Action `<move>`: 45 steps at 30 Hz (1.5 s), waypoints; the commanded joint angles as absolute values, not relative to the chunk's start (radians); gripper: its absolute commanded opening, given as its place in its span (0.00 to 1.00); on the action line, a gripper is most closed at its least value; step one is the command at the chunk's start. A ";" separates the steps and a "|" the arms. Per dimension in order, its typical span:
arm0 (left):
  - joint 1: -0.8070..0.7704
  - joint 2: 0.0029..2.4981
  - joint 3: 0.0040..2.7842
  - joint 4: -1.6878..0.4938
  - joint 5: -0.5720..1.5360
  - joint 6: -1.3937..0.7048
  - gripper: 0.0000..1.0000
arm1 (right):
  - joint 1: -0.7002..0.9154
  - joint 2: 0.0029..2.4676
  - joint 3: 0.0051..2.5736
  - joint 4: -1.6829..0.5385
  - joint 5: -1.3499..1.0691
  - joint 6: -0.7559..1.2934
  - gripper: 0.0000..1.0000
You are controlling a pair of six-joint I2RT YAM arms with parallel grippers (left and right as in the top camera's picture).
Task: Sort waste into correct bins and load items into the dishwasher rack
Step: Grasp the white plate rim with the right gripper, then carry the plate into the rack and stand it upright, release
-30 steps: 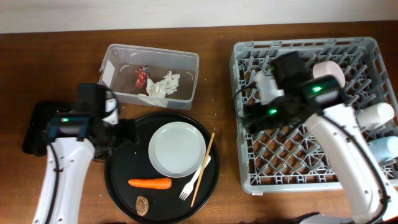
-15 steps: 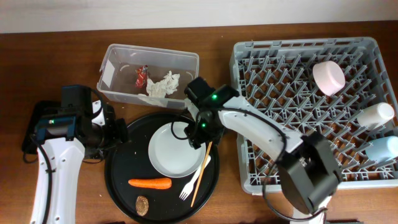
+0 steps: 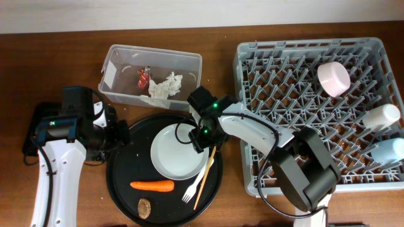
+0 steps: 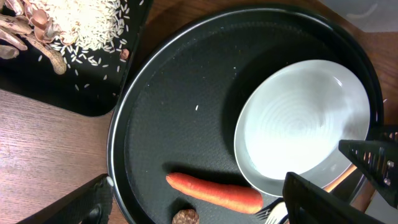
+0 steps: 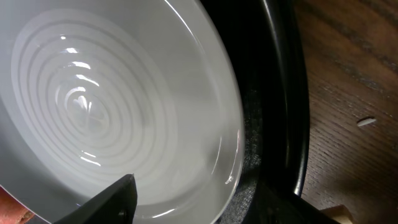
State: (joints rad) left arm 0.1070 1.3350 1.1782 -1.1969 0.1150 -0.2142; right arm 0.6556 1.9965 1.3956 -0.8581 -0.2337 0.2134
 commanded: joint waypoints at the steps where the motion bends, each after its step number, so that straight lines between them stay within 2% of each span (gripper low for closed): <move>1: 0.110 1.324 1.194 -1.198 0.114 -0.212 0.87 | 0.662 2.006 1.386 -0.855 -0.229 0.222 0.62; 3: 0.111 1.324 1.194 -1.198 0.114 -0.212 0.87 | 0.668 2.006 1.384 -0.855 -0.228 0.223 0.59; 5: 0.110 1.324 1.194 -1.198 0.114 -0.212 0.87 | 0.685 2.006 1.372 -0.841 -0.229 0.227 0.51; 9: 0.110 1.324 1.194 -1.200 0.114 -0.212 0.87 | 0.726 2.006 1.333 -0.783 -0.224 0.227 0.49; 15: 0.110 1.324 1.194 -1.207 0.114 -0.212 0.87 | 0.726 2.006 1.321 -0.777 -0.160 0.298 0.21; 16: 0.110 1.324 1.194 -1.207 0.114 -0.212 0.87 | 0.726 2.006 1.321 -0.777 -0.160 0.298 0.12; 18: 0.110 1.324 1.194 -1.207 0.114 -0.212 0.87 | 0.726 1.999 1.329 -0.781 -0.160 0.298 0.04; 25: 0.111 1.324 1.194 -1.206 0.114 -0.212 0.87 | 0.723 1.848 1.435 -0.870 -0.009 0.331 0.04; 30: 0.110 1.324 1.194 -1.206 0.114 -0.212 0.87 | 0.654 1.621 1.489 -0.945 0.183 0.331 0.04; 32: 0.111 1.324 1.194 -1.206 0.114 -0.212 0.87 | 0.601 1.518 1.491 -0.989 0.324 0.331 0.04; 33: 0.110 1.324 1.194 -1.206 0.114 -0.212 0.87 | 0.565 1.462 1.491 -1.016 0.432 0.331 0.04; 34: 0.110 1.324 1.194 -1.206 0.114 -0.212 0.92 | 0.528 1.415 1.491 -1.040 0.541 0.331 0.04; 37: 0.110 1.324 1.194 -1.206 0.114 -0.212 0.92 | 0.418 1.336 1.491 -1.061 0.863 0.331 0.04; 41: 0.110 1.324 1.194 -1.206 0.115 -0.212 0.92 | 0.278 1.363 1.491 -1.050 1.158 0.379 0.04; 45: 0.110 1.324 1.194 -1.206 0.115 -0.212 0.92 | 0.192 1.481 1.491 -1.019 1.202 0.379 0.04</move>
State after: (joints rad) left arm 0.1070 1.3350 1.1782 -1.2049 0.1150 -0.2142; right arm 0.2283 1.4117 1.4719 -1.0306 1.0855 0.3515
